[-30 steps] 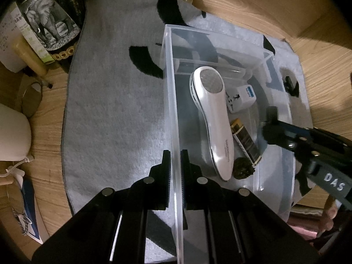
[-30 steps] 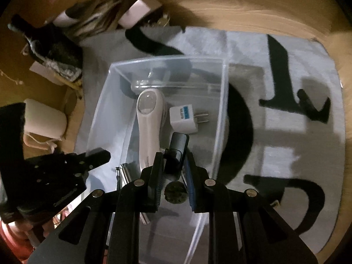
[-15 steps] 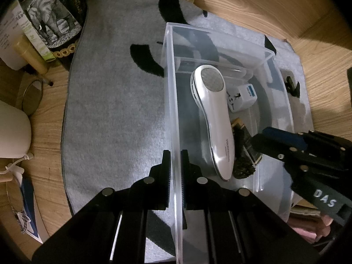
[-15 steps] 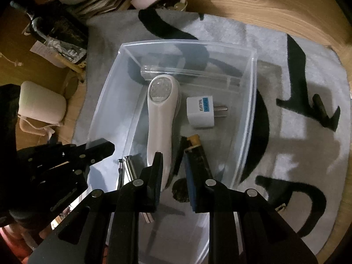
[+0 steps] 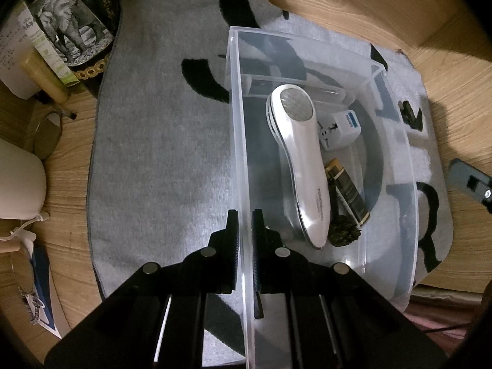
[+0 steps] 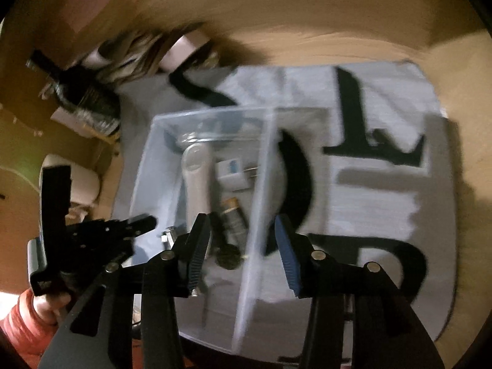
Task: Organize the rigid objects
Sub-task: 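Move the right gripper to the silver keys and grasp them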
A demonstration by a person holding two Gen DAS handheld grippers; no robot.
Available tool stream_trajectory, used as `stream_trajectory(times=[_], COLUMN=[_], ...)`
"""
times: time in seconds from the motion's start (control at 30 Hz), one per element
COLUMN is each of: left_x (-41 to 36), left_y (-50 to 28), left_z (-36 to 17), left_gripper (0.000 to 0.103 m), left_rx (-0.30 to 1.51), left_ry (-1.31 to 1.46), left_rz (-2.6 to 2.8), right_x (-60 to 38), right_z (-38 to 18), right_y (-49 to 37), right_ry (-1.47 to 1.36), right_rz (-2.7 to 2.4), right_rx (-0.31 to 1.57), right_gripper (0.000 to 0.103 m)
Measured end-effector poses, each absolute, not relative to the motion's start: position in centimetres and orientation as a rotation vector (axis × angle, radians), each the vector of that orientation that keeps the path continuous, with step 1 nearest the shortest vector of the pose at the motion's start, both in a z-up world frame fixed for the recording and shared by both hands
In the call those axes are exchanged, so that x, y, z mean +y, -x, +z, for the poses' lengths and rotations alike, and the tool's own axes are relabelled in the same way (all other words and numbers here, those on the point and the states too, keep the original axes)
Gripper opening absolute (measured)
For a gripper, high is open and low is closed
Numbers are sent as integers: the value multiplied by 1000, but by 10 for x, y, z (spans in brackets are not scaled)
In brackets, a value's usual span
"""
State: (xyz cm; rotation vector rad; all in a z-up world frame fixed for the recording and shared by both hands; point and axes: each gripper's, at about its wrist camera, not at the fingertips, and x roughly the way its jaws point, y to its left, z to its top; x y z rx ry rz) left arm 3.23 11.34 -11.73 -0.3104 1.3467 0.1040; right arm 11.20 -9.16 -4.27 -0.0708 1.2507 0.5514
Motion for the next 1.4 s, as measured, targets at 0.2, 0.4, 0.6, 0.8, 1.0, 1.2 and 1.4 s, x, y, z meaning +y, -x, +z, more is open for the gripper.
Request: stream_trajectory(times=[0.2, 0.4, 0.6, 0.8, 1.0, 1.2, 1.4], left_x=[109, 109, 108, 107, 110, 110, 110], left_y=[-30, -31, -32, -32, -30, -30, -30], left_z=[-117, -119, -122, -123, -124, -125, -125], left_gripper=[7, 7, 7, 7, 7, 7, 7], left_rx=[1347, 1353, 1357, 1359, 1358, 1361, 1361], left_ry=[300, 303, 302, 307, 315, 316, 314], left_rz=[108, 109, 110, 110, 106, 105, 104], right_x=[-147, -181, -180, -168, -158, -162, -184], right_z=[-41, -81, -125, -147, -148, -144, -141], right_y=[-115, -116, -109, -112, -116, -109, -111], right_ry=[17, 32, 65, 45, 93, 168, 79], right_rz=[423, 307, 297, 323, 317, 301, 278], right_rx=[1256, 1354, 1464, 1476, 1456, 1419, 1414], right_gripper=[50, 53, 53, 73, 70, 33, 23])
